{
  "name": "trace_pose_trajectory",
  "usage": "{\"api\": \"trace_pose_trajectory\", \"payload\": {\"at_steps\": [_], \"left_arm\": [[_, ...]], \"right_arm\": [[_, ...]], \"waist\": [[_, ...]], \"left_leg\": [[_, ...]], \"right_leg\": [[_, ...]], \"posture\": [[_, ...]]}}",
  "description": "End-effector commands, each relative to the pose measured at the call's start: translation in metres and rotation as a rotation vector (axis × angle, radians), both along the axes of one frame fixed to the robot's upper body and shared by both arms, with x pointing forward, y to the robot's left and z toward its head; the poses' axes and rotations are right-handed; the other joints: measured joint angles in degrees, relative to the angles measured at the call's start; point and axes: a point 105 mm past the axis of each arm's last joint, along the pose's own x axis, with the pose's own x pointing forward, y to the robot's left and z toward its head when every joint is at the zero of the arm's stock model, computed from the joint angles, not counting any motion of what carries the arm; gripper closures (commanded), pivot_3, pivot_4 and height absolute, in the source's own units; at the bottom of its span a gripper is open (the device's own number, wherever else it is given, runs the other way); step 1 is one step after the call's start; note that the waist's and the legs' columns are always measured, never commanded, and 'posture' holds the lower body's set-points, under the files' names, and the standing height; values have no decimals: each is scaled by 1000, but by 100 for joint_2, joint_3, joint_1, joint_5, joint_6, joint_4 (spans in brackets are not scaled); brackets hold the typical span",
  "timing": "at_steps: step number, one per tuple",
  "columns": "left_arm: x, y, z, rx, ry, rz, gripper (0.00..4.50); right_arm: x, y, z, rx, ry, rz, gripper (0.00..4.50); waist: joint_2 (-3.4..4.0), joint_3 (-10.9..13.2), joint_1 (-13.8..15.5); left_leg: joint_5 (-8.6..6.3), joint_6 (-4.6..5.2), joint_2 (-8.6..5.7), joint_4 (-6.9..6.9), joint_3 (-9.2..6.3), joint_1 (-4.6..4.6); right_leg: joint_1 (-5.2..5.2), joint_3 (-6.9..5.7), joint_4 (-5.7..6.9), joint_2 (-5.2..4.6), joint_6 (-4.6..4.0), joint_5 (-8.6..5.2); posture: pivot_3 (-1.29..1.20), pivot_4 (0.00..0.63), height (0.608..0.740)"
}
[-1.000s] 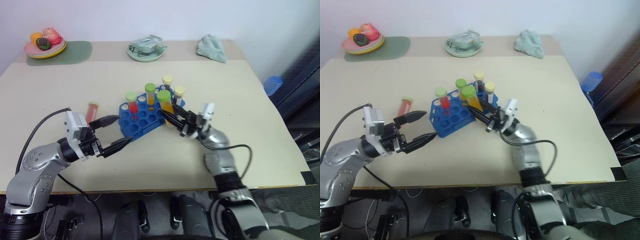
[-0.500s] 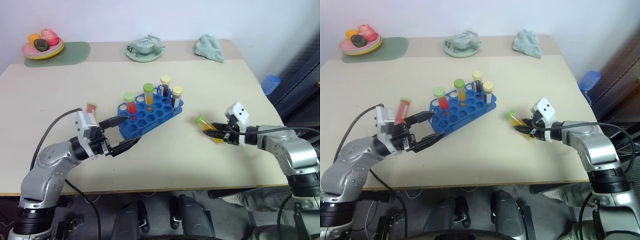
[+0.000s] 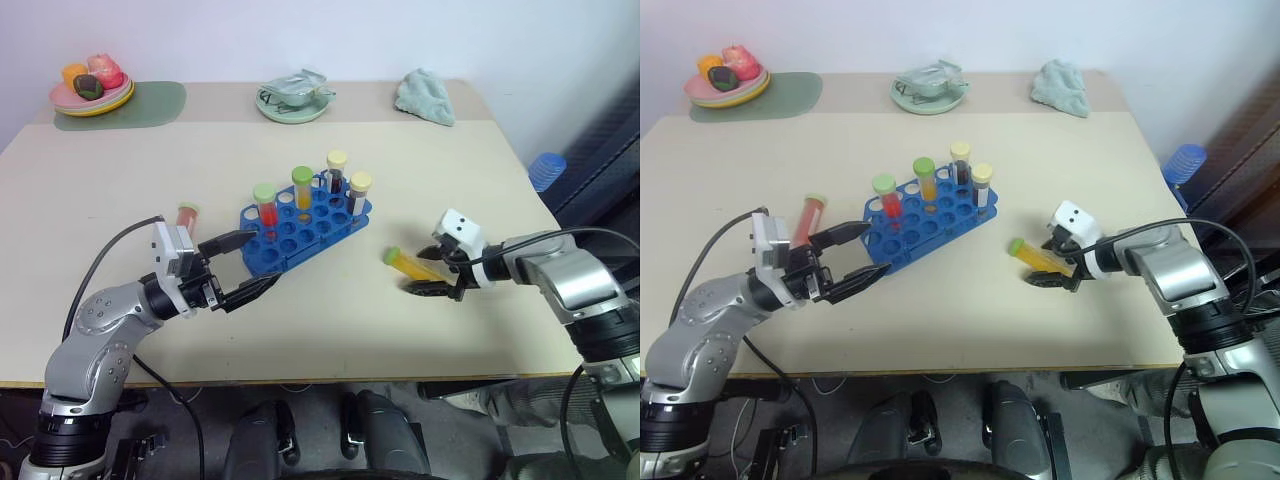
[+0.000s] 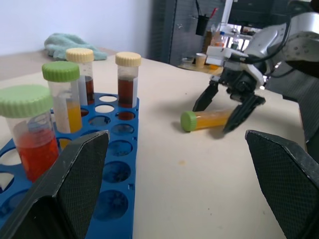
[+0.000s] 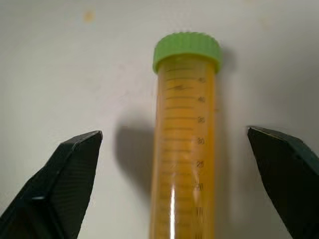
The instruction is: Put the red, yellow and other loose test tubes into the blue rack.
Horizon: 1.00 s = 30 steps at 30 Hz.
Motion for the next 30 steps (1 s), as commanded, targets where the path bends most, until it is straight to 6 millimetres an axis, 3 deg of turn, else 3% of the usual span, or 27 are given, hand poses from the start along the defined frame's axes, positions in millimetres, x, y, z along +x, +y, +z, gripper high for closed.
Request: {"api": "trace_pose_trajectory", "payload": {"at_steps": [1,5,10,23,30], "left_arm": [[-3,-2,4,1,-30,-11,0],[-3,-3,3,-3,-26,-13,0],[-3,-5,1,-10,-21,-17,0],[-6,-6,-2,-18,-14,-6,0],[-9,-3,-2,-16,-15,15,0]], "right_arm": [[-2,-2,22,-26,-7,23,21],[-6,-18,17,-266,44,18,21],[-7,-23,18,-346,102,23,21],[28,-12,13,-351,183,-16,21],[34,-11,10,-380,189,14,21]], "waist": [[2,1,21],[3,2,63],[3,2,60],[-1,-1,-1],[-4,-3,-97]], "left_leg": [[0,1,0,-1,0,-1],[-1,0,0,-2,0,-3],[-4,2,0,-3,0,-5],[-2,1,1,3,4,-4],[-1,-1,1,10,5,1]], "right_leg": [[-2,0,0,0,0,0],[-8,-1,-1,-1,-1,-1],[-7,-1,-8,-2,-2,-2],[-4,-1,-4,-1,-3,2],[3,-1,-2,-3,-8,9]], "posture": [[0,150,740],[0,150,740],[0,150,740],[0,150,740],[0,150,740]]}}
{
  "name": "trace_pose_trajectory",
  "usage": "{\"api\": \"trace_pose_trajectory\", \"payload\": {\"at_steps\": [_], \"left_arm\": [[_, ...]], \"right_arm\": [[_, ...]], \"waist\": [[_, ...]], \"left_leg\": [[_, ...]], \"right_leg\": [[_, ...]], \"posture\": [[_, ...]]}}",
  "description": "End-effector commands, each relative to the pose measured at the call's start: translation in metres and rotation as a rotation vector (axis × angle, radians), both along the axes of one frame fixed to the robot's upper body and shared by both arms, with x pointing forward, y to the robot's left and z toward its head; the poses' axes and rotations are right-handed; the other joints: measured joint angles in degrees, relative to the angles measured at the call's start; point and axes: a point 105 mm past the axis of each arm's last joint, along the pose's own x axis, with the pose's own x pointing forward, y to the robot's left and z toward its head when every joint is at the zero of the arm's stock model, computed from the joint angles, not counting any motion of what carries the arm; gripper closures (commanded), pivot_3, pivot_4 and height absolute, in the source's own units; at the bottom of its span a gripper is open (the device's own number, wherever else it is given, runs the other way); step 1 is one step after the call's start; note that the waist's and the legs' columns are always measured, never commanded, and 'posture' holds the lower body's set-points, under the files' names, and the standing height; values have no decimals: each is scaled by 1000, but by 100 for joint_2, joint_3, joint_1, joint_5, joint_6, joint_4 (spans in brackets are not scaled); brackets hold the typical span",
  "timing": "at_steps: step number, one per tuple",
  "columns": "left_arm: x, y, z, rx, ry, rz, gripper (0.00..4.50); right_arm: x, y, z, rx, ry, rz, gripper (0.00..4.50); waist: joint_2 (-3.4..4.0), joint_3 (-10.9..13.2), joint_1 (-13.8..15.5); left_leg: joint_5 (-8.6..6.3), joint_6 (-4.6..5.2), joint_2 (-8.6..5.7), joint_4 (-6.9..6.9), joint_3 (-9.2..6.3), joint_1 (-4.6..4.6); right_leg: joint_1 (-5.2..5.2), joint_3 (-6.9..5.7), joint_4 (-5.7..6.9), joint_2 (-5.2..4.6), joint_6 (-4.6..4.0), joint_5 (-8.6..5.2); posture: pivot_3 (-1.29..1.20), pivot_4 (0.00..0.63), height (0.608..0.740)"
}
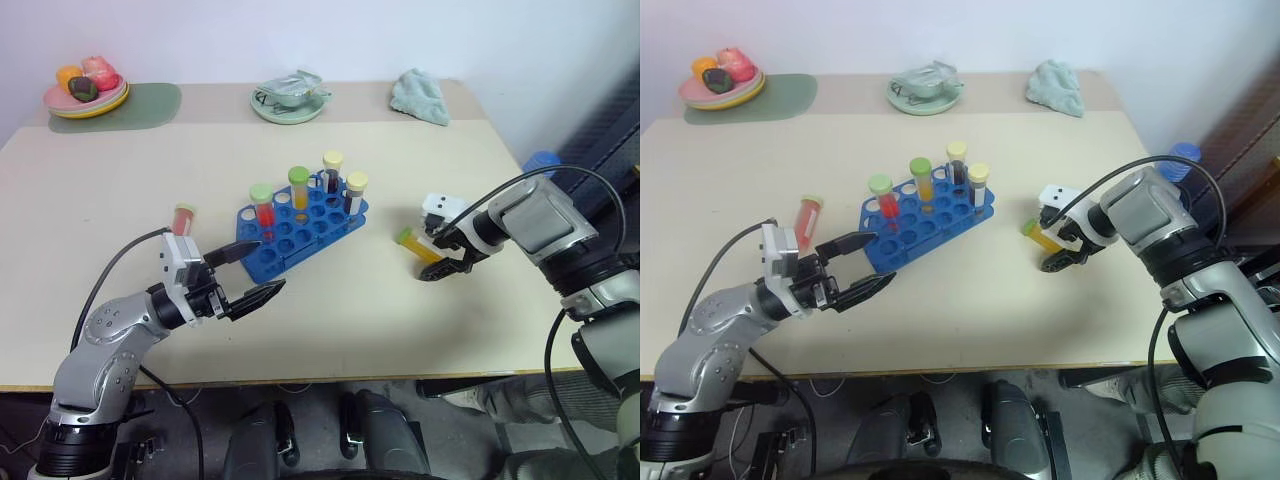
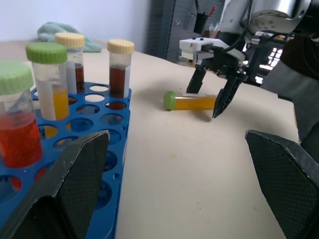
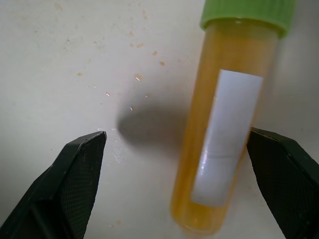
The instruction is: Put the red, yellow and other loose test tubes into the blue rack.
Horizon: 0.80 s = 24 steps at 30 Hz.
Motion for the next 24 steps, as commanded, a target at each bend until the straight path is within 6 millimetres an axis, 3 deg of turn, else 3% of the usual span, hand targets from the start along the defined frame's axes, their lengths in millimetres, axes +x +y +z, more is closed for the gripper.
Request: {"api": "trace_pose_trajectory", "payload": {"at_steps": [1,19,22,24], "left_arm": [[-4,2,10,0,-54,8,0],[-3,1,12,7,-59,9,0],[-2,2,12,8,-60,11,0],[-2,2,12,9,-61,11,0]], "right_arm": [[4,-4,-1,-42,-12,0,21],[18,-9,0,-102,-23,5,21],[18,-9,-2,-106,-20,8,839],[19,-8,-2,-104,-21,7,1835]], "waist": [[-1,-1,-1],[-4,-4,0],[-3,-4,10],[-3,-4,15]], "left_leg": [[0,-1,0,0,0,1],[2,-5,0,1,0,1],[2,-5,0,1,0,2],[2,-5,0,-3,0,0]], "right_leg": [[0,0,1,0,0,0],[-1,0,1,-2,-7,4],[-1,0,1,-4,-7,4],[-4,-1,1,-4,-7,4]], "posture": [[0,150,740],[0,150,740],[0,150,740],[0,150,740]]}}
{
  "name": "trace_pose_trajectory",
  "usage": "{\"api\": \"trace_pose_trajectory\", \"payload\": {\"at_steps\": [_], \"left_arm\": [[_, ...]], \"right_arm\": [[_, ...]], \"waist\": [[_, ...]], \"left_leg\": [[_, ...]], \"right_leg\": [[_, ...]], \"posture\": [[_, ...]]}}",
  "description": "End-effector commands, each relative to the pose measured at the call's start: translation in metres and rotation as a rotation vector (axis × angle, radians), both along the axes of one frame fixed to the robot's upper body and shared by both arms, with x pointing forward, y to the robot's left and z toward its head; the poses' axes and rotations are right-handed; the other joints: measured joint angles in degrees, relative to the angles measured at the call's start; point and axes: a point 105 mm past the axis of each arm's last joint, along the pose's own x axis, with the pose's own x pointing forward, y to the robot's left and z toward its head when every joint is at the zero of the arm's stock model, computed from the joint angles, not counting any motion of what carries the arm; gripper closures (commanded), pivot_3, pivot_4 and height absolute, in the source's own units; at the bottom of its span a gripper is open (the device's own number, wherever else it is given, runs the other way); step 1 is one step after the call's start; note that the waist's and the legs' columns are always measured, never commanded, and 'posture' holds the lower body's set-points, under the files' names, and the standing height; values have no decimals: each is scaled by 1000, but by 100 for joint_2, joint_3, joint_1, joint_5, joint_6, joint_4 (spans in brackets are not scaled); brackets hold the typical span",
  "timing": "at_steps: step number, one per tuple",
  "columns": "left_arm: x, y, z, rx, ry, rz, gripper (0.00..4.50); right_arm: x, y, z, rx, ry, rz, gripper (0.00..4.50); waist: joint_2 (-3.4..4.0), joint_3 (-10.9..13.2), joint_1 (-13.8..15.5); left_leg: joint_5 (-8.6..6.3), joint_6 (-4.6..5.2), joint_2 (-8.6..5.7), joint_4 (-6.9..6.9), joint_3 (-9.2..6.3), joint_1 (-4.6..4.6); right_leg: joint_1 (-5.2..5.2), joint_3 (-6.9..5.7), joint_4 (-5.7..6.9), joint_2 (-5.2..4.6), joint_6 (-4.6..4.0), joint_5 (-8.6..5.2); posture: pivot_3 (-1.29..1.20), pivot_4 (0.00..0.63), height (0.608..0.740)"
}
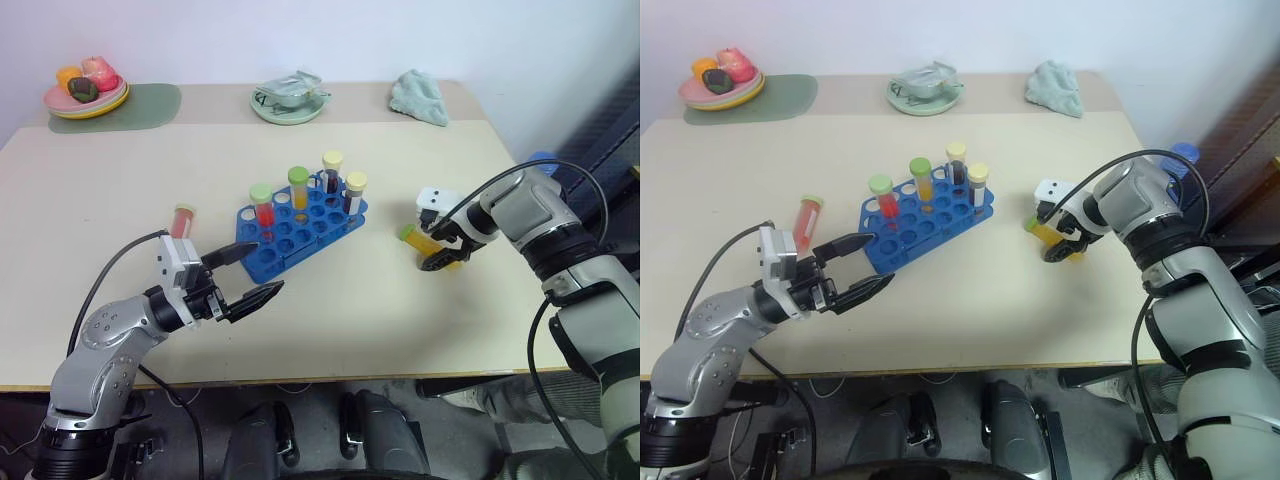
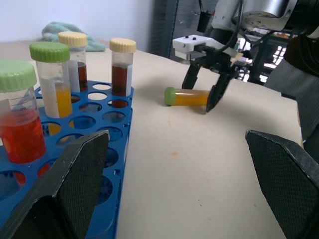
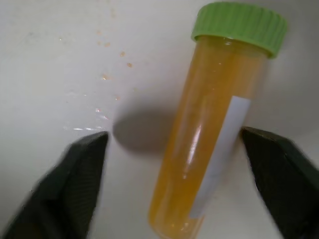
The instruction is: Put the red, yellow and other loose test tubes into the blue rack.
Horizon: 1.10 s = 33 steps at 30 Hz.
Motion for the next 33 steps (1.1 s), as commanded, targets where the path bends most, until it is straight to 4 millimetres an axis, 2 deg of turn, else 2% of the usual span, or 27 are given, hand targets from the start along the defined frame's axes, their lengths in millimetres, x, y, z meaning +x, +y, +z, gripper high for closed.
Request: {"api": "trace_pose_trajectory", "payload": {"at_steps": [1,3,4,11,14,16,20,23,28,31,33], "left_arm": [[-1,0,13,2,-61,-9,0],[-1,-1,13,1,-62,-9,0],[-1,-1,14,1,-63,-11,0],[2,-2,16,2,-70,-12,0],[3,-2,16,2,-72,-14,0],[3,0,16,4,-72,-13,0],[3,3,14,10,-61,-17,0],[3,2,13,13,-54,-30,0],[4,4,15,22,-48,-42,0],[5,7,15,28,-44,-44,0],[6,8,17,31,-41,-42,0]], "right_arm": [[0,-1,-2,1,14,-14,2404],[1,1,-2,5,13,-16,3433],[1,2,-1,7,12,-16,3696],[1,6,2,29,-1,-5,3696],[-4,13,13,104,-34,52,3696],[-17,31,29,262,-55,148,3696],[-58,66,56,581,-97,359,3696],[-70,91,69,775,-247,413,3696],[-60,118,83,1067,-500,344,3696],[-54,132,88,1183,-616,315,3696],[-38,148,88,1289,-700,238,3696]], "waist": [[0,0,6],[0,0,6],[0,0,5],[0,0,1],[1,1,4],[2,1,8],[3,3,27],[3,2,22],[3,3,22],[3,3,20],[1,2,11]], "left_leg": [[0,0,0,-3,0,-1],[1,0,0,-10,-2,-1],[1,0,0,-11,-2,-1],[1,-1,0,-9,-2,-1],[2,-1,0,-10,-2,-2],[2,-1,0,-11,-2,-4],[2,0,0,-12,-5,-5],[1,-1,1,-9,-8,-3],[1,-3,1,-8,-9,-4],[2,-3,0,-11,-6,-8],[2,-3,0,-12,-5,-7]], "right_leg": [[-2,0,0,0,0,0],[-3,-5,0,2,2,0],[-3,-6,0,3,3,0],[-2,-5,0,3,3,0],[-3,-6,1,3,3,0],[-4,-6,0,3,9,3],[-4,-7,0,4,21,10],[0,-9,-1,4,20,9],[0,-10,-2,4,9,3],[-3,-9,-3,6,15,6],[-1,-9,-2,11,21,10]], "posture": [[0,150,740],[0,150,740],[0,150,740],[0,150,740],[0,150,740],[0,150,740],[0,150,740],[0,150,740],[0,150,740],[0,150,740],[0,150,740]]}}
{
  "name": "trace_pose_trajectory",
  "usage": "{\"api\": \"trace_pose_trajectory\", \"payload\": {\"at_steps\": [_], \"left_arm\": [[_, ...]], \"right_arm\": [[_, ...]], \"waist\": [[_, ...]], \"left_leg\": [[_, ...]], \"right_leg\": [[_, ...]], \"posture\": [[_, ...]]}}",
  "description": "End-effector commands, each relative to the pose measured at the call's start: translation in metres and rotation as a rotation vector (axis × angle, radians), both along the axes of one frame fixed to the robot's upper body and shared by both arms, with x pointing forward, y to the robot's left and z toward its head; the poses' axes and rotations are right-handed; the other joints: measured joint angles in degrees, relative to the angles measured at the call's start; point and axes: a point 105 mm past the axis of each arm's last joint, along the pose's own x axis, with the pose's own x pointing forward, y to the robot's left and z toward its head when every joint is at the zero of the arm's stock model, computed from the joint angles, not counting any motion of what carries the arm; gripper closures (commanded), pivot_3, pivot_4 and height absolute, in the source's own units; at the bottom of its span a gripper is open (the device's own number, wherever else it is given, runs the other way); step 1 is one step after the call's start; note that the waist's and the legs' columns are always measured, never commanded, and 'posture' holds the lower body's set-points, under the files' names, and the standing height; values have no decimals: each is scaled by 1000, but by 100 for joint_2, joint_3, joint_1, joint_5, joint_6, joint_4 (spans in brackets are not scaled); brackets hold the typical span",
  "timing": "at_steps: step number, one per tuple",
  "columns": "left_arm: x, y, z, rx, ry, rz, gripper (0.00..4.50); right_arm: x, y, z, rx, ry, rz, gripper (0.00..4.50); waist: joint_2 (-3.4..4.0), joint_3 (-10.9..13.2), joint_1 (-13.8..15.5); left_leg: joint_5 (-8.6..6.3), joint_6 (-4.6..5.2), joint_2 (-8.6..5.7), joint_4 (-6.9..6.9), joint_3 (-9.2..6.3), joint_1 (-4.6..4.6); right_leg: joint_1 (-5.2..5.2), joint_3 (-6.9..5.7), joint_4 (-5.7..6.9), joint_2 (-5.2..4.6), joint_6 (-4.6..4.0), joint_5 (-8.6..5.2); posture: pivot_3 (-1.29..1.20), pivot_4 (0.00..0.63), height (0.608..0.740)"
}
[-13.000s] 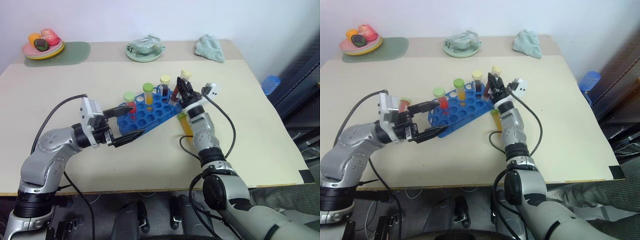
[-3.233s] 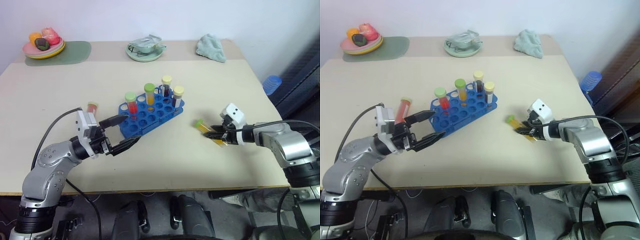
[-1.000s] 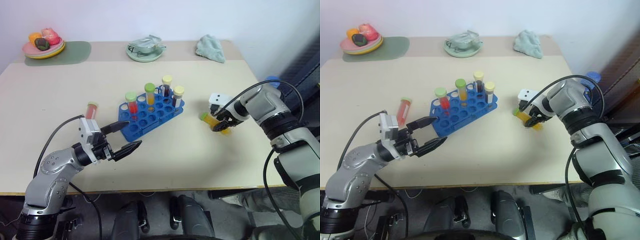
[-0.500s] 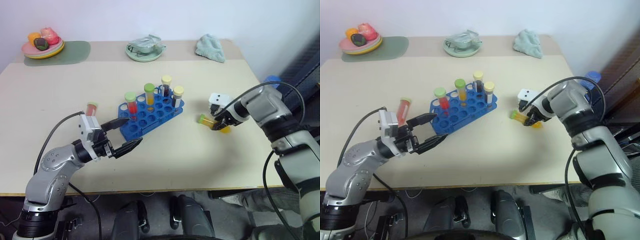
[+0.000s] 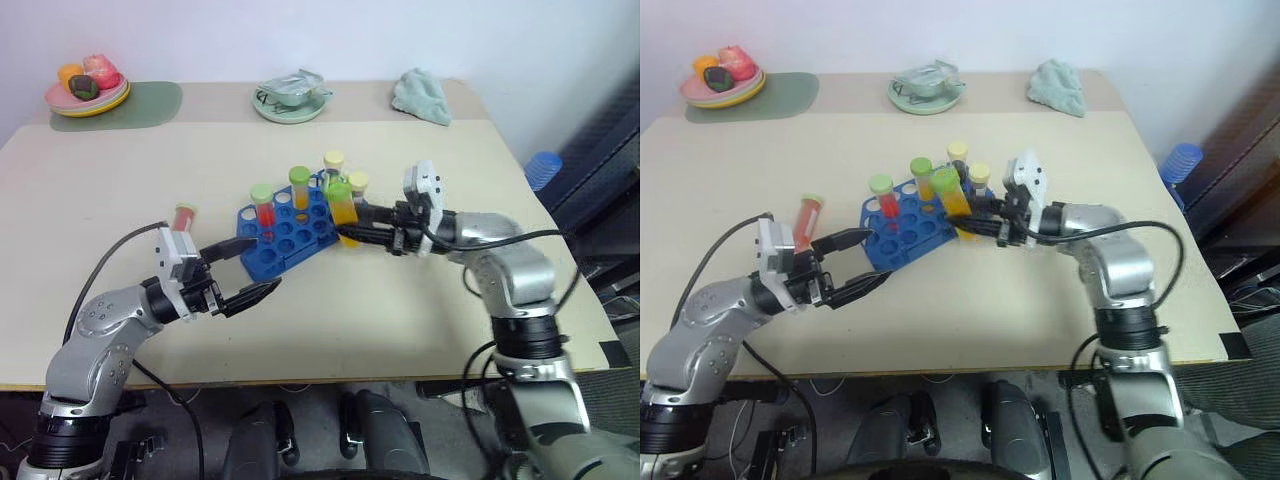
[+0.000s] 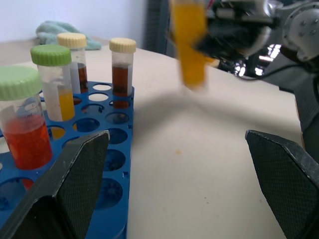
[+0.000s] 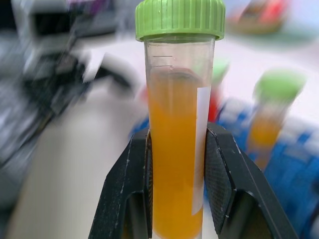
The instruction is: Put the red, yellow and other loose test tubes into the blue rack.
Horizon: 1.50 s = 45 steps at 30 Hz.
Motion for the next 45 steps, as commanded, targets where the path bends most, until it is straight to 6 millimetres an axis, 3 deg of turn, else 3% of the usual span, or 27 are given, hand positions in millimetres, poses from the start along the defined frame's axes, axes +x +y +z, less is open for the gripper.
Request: {"api": "trace_pose_trajectory", "payload": {"at_steps": [1,8,14,27,45], "left_arm": [[0,5,11,-11,-23,0,0],[-1,14,16,3,-23,21,0],[-4,16,20,-4,-31,55,0],[-6,26,16,-8,-45,128,0],[-6,26,11,-13,-51,95,0]], "right_arm": [[20,14,11,205,-106,-118,3696],[47,33,-11,348,-117,-227,3696],[53,41,-38,335,-108,-243,3696],[53,29,-59,298,-83,-243,3696],[57,9,-70,250,-89,-307,3696]], "waist": [[-1,-1,-23],[2,1,-8],[2,2,-22],[3,1,-22],[3,1,-15]], "left_leg": [[0,0,1,1,0,1],[9,-8,5,0,2,4],[12,-4,6,0,2,8],[11,-14,8,0,1,11],[12,-17,8,1,0,14]], "right_leg": [[1,0,0,4,1,1],[1,4,12,26,5,1],[2,7,15,26,6,2],[2,11,20,21,5,2],[5,12,22,19,4,2]], "posture": [[0,150,740],[0,150,740],[0,150,740],[0,150,740],[0,150,740]]}}
